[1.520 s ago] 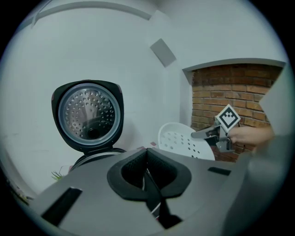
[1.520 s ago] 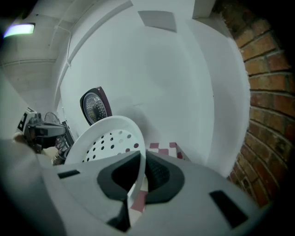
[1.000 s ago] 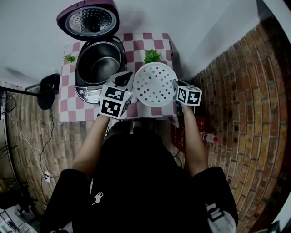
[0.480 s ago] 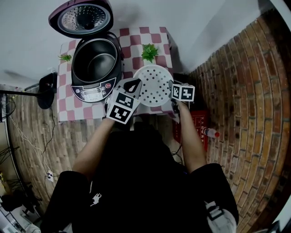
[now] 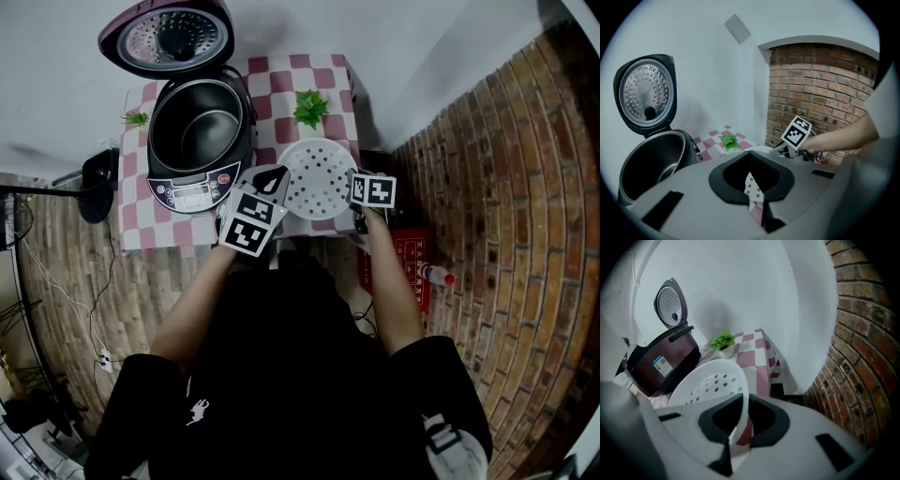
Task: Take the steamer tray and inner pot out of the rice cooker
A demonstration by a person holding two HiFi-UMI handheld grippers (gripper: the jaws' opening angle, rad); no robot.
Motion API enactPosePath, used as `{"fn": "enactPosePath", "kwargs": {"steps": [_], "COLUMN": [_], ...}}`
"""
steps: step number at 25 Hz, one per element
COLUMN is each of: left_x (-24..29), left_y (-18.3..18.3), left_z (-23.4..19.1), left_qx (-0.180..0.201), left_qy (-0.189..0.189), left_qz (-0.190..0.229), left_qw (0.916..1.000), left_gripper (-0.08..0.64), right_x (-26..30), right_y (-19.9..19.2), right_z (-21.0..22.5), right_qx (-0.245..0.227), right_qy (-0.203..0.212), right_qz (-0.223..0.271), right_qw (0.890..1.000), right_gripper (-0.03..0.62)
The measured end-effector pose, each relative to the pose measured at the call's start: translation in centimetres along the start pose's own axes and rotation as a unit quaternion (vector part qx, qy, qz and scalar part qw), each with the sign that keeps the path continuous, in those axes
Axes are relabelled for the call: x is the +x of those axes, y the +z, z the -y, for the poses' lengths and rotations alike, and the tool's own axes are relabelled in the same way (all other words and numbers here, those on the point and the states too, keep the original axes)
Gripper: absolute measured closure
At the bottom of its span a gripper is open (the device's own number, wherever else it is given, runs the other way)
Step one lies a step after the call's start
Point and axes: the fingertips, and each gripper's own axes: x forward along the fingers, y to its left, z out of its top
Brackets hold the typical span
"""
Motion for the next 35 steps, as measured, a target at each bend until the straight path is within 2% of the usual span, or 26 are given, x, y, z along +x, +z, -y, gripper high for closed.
{"fn": "enactPosePath", "kwargs": {"steps": [6, 9, 13, 15, 19, 22, 29, 32, 35], "left_x": [-0.3, -0.7, -1.6, -2.2, -3.8, -5.1, -8.9, -10.4, -11.5], "left_y": [0.3, 1.3, 2.6, 3.2, 4.2, 4.5, 3.5, 2.3, 0.9], "left_z": [-0.6, -0.9, -2.0, -2.9, -5.1, -7.4, -14.0, -17.2, -20.2], "left_qx": [-0.015, -0.025, -0.026, -0.027, -0.033, -0.035, -0.060, -0.065, -0.074], "left_qy": [0.005, 0.002, 0.010, 0.018, 0.039, 0.067, 0.141, 0.176, 0.195], "left_qz": [0.005, 0.021, 0.037, 0.044, 0.062, 0.068, 0.080, 0.074, 0.063], "left_qw": [0.9999, 0.9995, 0.9989, 0.9985, 0.9968, 0.9948, 0.9850, 0.9794, 0.9760], "left_gripper": [0.557, 0.557, 0.557, 0.557, 0.557, 0.557, 0.557, 0.557, 0.557], "right_x": [-1.1, -2.5, -4.4, -5.2, -6.7, -7.9, -10.2, -9.8, -9.0], "right_y": [1.9, 4.4, 7.9, 9.6, 12.4, 14.4, 18.4, 19.0, 19.4], "right_z": [-0.4, -2.5, -6.1, -7.8, -10.9, -13.2, -19.0, -21.4, -23.5], "right_qx": [-0.059, -0.099, -0.127, -0.136, -0.162, -0.177, -0.210, -0.219, -0.222], "right_qy": [-0.006, 0.012, 0.048, 0.065, 0.083, 0.094, 0.121, 0.133, 0.141], "right_qz": [0.030, 0.058, 0.096, 0.114, 0.144, 0.170, 0.216, 0.218, 0.215], "right_qw": [0.998, 0.993, 0.986, 0.982, 0.973, 0.965, 0.946, 0.942, 0.941], "right_gripper": [0.439, 0.426, 0.428, 0.442, 0.544, 0.584, 0.591, 0.591, 0.591]}}
